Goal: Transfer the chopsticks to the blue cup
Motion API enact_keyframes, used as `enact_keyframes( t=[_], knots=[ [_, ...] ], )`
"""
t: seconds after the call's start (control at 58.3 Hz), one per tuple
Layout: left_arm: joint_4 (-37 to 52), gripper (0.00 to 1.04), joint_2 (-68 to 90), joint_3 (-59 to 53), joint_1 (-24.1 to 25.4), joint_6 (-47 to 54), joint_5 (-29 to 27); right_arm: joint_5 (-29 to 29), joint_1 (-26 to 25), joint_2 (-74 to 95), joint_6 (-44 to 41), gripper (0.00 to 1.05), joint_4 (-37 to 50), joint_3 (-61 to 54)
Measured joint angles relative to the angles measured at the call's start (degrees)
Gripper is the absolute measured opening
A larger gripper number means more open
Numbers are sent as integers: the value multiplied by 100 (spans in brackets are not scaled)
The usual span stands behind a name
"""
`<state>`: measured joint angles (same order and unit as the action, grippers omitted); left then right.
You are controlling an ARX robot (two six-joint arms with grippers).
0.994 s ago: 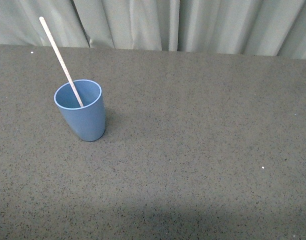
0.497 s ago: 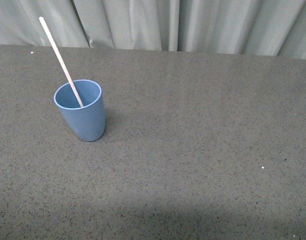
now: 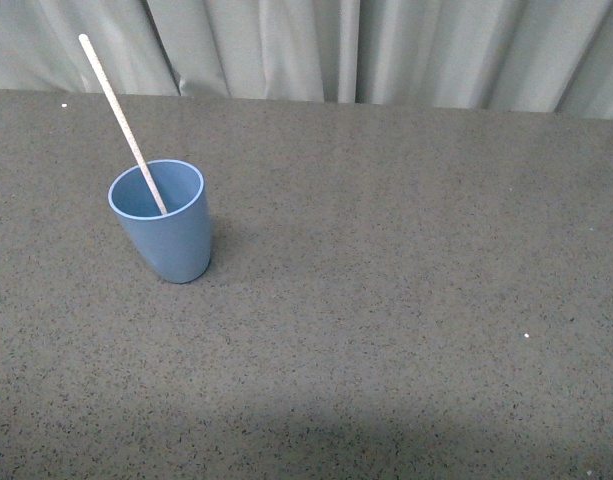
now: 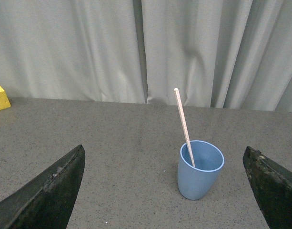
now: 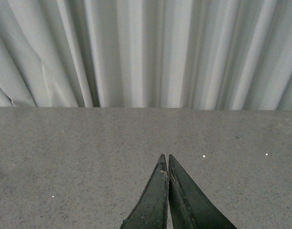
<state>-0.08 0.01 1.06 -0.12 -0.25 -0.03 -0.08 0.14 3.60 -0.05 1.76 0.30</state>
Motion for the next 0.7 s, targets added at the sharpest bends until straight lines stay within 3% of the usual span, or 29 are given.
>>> enact_keyframes(
  t=[0.206,0.703],
  knots=[
    [0,98,0,0,0,0,2,0,-2,-330,0,4,-166,0],
    [0,98,0,0,0,0,0,0,0,-334,0,87,-166,0]
  ],
)
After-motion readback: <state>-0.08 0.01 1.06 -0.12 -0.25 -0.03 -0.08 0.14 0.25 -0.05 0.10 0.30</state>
